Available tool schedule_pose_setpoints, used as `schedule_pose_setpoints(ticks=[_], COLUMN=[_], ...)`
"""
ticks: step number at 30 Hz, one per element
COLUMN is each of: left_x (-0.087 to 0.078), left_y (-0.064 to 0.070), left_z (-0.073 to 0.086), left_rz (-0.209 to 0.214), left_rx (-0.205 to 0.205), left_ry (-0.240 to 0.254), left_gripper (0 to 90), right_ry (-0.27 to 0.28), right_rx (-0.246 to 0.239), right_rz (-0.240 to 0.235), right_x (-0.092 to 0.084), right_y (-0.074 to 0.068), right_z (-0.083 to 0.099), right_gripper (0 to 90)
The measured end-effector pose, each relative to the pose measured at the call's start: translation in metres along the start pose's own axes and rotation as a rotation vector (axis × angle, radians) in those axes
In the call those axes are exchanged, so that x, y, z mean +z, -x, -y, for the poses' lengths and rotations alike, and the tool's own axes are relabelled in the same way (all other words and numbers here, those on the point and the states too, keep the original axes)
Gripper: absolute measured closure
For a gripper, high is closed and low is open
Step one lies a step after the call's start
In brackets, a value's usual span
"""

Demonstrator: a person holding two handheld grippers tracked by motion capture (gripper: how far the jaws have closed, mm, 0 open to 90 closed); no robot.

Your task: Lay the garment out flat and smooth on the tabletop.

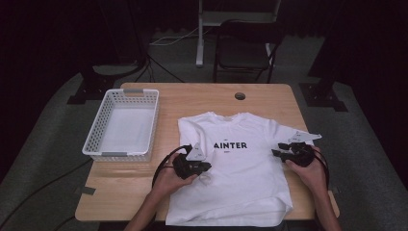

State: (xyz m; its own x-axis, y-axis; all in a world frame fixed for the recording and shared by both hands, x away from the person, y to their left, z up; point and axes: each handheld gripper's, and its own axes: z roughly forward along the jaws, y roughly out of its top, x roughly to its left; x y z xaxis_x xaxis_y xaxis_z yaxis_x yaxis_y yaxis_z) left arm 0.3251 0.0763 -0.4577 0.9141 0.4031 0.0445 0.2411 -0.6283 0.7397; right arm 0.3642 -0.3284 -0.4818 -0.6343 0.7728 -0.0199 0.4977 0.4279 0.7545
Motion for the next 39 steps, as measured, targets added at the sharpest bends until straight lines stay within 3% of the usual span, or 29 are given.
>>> schedule_pose_setpoints(ticks=[5, 39], left_x=[-0.005, -0.039], left_y=[-0.003, -0.02], left_z=[0.004, 0.04], left_rz=[-0.007, -0.092], left_rx=[-0.006, -0.072], left_ry=[0.002, 0.0], left_gripper=[87.9, 87.9], right_ry=[-0.023, -0.029], right_rx=[-0.007, 0.017], right_rz=[0.003, -0.004], right_x=[0.003, -0.001], right_y=[-0.001, 0.01], right_z=[0.001, 0.005], right_gripper=[53.6, 56.6])
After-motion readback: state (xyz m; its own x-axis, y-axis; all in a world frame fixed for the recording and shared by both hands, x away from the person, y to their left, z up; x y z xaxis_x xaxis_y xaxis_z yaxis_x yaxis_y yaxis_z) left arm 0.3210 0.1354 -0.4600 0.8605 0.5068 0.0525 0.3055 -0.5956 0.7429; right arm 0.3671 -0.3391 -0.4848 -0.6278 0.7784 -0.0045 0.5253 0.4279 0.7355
